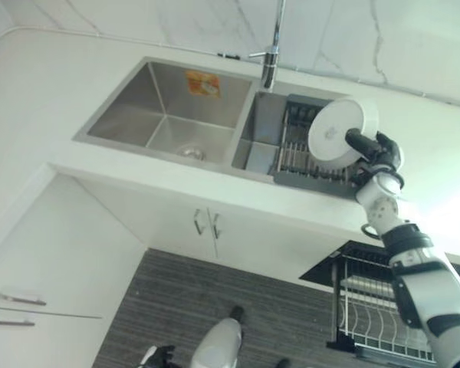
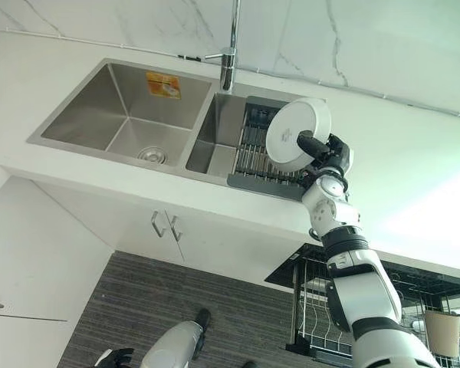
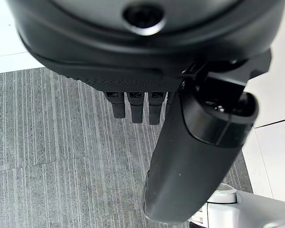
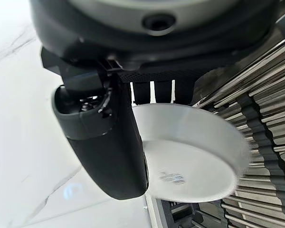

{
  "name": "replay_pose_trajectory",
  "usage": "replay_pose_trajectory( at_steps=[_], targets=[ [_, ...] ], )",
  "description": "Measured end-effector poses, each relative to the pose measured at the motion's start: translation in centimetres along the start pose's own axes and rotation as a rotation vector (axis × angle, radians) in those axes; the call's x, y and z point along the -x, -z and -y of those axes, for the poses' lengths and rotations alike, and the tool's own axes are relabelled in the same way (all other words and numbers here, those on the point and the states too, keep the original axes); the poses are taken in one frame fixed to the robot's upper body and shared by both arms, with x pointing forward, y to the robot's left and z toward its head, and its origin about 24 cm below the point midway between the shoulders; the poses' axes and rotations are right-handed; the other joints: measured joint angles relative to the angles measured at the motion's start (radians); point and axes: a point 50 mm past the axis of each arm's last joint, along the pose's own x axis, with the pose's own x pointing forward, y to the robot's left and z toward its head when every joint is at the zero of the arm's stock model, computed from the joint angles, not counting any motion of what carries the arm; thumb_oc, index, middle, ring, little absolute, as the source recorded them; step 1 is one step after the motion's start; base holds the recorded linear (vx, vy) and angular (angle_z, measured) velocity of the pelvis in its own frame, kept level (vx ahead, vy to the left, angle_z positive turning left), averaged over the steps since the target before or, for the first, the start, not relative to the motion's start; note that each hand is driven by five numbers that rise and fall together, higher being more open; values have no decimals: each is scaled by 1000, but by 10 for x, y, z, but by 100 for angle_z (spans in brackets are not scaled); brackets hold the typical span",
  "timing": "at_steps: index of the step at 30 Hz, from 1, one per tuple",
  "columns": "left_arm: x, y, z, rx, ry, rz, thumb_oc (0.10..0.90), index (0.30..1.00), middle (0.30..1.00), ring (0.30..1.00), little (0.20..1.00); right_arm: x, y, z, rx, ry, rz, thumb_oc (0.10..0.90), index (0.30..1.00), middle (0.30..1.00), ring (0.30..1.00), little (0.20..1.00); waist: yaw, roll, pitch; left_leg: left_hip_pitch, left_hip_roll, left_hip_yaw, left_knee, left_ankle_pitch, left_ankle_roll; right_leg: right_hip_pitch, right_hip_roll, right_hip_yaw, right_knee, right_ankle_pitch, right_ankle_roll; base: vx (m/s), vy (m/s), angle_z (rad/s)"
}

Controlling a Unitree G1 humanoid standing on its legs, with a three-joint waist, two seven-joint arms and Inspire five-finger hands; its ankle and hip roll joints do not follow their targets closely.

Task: Place the dishes in the dishwasher.

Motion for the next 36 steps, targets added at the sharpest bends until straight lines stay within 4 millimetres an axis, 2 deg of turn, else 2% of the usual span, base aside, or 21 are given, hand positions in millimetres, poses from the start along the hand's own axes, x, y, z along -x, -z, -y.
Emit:
replay_pose_trajectory(
  at_steps=[8, 9, 12, 14, 17, 19, 21, 24, 27, 29, 31, 33, 36],
  targets=[
    [0, 0, -1, -2, -3, 2, 800, 900, 900, 900, 900, 1, 1, 0, 5, 15, 9, 400, 300, 300, 300, 300, 0, 0, 0, 1, 1, 0, -3, 5, 1, 1, 1, -1, 1, 0, 0, -15, -5, 0],
    [0, 0, -1, -2, -3, 1, 800, 900, 900, 900, 900, 1, 1, -2, -3, 15, 18, 400, 300, 300, 300, 300, -2, 0, 0, 1, 1, 0, -3, 14, 9, 0, 2, -1, 2, 1, -1, -98, -35, -1],
    [0, 1, -1, -2, -3, -2, 800, 900, 900, 900, 900, 11, 6, -14, -65, 10, 77, 400, 300, 300, 300, 300, -7, 0, 0, 4, 4, 2, -15, 15, 5, -3, 3, 1, -1, 3, -2, -80, -23, -2],
    [0, 1, -1, -3, -4, 1, 800, 900, 900, 900, 900, 28, 4, -25, -108, -56, 186, 400, 300, 300, 300, 300, -13, 0, 0, 4, 4, 4, -16, 23, 7, -6, 4, 3, -1, 3, -4, -59, -12, -2],
    [-1, -2, -2, 11, -8, 3, 800, 900, 900, 900, 900, 58, -12, -43, -190, -165, 310, 400, 300, 300, 300, 300, -40, -2, 1, 5, 14, 23, -18, 23, 7, -22, 5, 24, -1, 4, -5, -114, -18, -15],
    [-1, -1, 0, 41, -10, -6, 800, 900, 900, 900, 900, 85, -24, -47, -243, -257, 411, 400, 300, 300, 300, 300, -72, -5, 3, 9, 21, 39, -19, 22, 7, -25, 10, 49, 1, 8, -6, -81, -19, -30],
    [-1, -2, -1, 46, -11, -2, 800, 900, 900, 900, 900, 98, -30, -47, -251, -283, 496, 400, 300, 300, 300, 300, -116, -10, 3, 31, 31, 61, -22, 17, 6, -21, 13, 75, 0, 11, -7, -89, -37, -39],
    [-2, -3, -2, 43, -17, -3, 800, 900, 900, 900, 900, 109, -32, -33, -227, -275, 563, 400, 300, 300, 300, 300, -183, -28, -1, 57, 59, 103, -34, 3, -9, -32, 32, 142, 8, 11, -7, -79, -57, -57],
    [-2, -7, -2, 25, -17, 4, 800, 900, 900, 900, 900, 106, -30, -8, -185, -216, 573, 400, 300, 300, 300, 300, -249, -33, -6, 57, 88, 141, -34, 5, -14, -61, 51, 189, 23, 19, -17, -89, -73, -50],
    [-3, -8, -2, 1, -16, 0, 800, 900, 900, 900, 900, 102, -25, 12, -144, -164, 566, 400, 300, 300, 300, 300, -282, -27, -14, 59, 108, 170, -37, 6, -20, -86, 62, 217, 33, 24, -22, -131, -77, -45],
    [-1, -1, 3, -1, -6, -19, 800, 900, 900, 900, 900, 104, -16, 37, -93, -118, 548, 400, 300, 300, 300, 300, -304, -14, -31, 60, 121, 195, -53, 12, -28, -109, 74, 249, 39, 28, -30, -105, -48, -49],
    [1, 8, 11, -4, 10, -48, 800, 900, 900, 900, 900, 106, -7, 59, -60, -53, 520, 400, 300, 300, 300, 300, -352, 2, -40, 68, 134, 209, -65, 30, -27, -118, 85, 261, 39, 40, -45, -107, -54, -34],
    [2, 15, 14, -17, 15, -71, 800, 900, 900, 900, 900, 112, 12, 95, 33, 9, 455, 400, 300, 300, 300, 300, -372, 8, -45, 85, 160, 237, -91, 39, -45, -133, 106, 294, 39, 38, -52, -91, -53, -36]
  ],
)
